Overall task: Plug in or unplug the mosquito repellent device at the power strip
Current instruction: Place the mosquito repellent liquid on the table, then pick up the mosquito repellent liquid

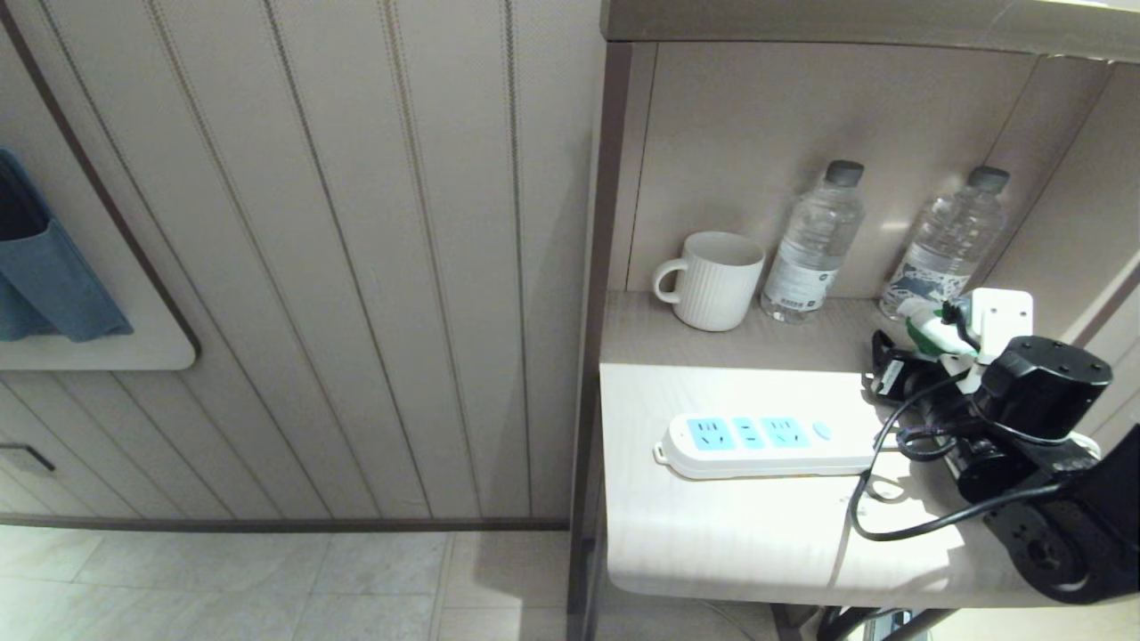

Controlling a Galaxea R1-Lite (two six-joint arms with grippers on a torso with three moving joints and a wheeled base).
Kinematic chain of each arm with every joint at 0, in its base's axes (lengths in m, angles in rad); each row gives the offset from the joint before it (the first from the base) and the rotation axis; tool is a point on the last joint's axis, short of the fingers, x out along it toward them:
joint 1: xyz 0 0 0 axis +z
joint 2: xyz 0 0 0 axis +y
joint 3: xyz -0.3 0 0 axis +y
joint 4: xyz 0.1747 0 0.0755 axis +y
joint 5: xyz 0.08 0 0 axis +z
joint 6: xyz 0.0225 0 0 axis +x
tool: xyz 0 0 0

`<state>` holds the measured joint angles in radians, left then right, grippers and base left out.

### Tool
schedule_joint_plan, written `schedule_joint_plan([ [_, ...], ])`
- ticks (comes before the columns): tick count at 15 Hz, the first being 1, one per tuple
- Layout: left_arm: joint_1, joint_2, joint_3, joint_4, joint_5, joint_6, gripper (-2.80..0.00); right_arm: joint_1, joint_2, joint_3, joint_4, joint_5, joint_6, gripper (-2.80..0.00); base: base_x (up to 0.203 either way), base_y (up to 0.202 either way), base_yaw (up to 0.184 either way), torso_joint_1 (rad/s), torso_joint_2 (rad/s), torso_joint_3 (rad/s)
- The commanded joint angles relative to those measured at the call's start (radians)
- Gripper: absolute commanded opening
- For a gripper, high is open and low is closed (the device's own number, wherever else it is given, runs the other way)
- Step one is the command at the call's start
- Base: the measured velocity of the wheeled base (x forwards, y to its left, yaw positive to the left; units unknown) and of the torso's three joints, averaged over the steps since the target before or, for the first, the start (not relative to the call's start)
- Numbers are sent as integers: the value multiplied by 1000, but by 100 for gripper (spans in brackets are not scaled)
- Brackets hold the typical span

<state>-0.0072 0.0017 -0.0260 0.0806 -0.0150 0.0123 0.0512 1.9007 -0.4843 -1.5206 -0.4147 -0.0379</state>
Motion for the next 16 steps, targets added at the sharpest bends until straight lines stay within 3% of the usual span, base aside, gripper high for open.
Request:
schedule_joint_plan([
  [1,0,1,0,1,1,0,-280,1,-8,3,-49,-3,0,0,0,0,0,0,0,0],
  [13,0,0,0,1,0,0,-280,21,-294,136,-49,5,-29,0,0,0,0,0,0,0],
  [16,0,1,0,0,0,0,-280,21,-430,171,-49,5,-75,0,0,0,0,0,0,0],
])
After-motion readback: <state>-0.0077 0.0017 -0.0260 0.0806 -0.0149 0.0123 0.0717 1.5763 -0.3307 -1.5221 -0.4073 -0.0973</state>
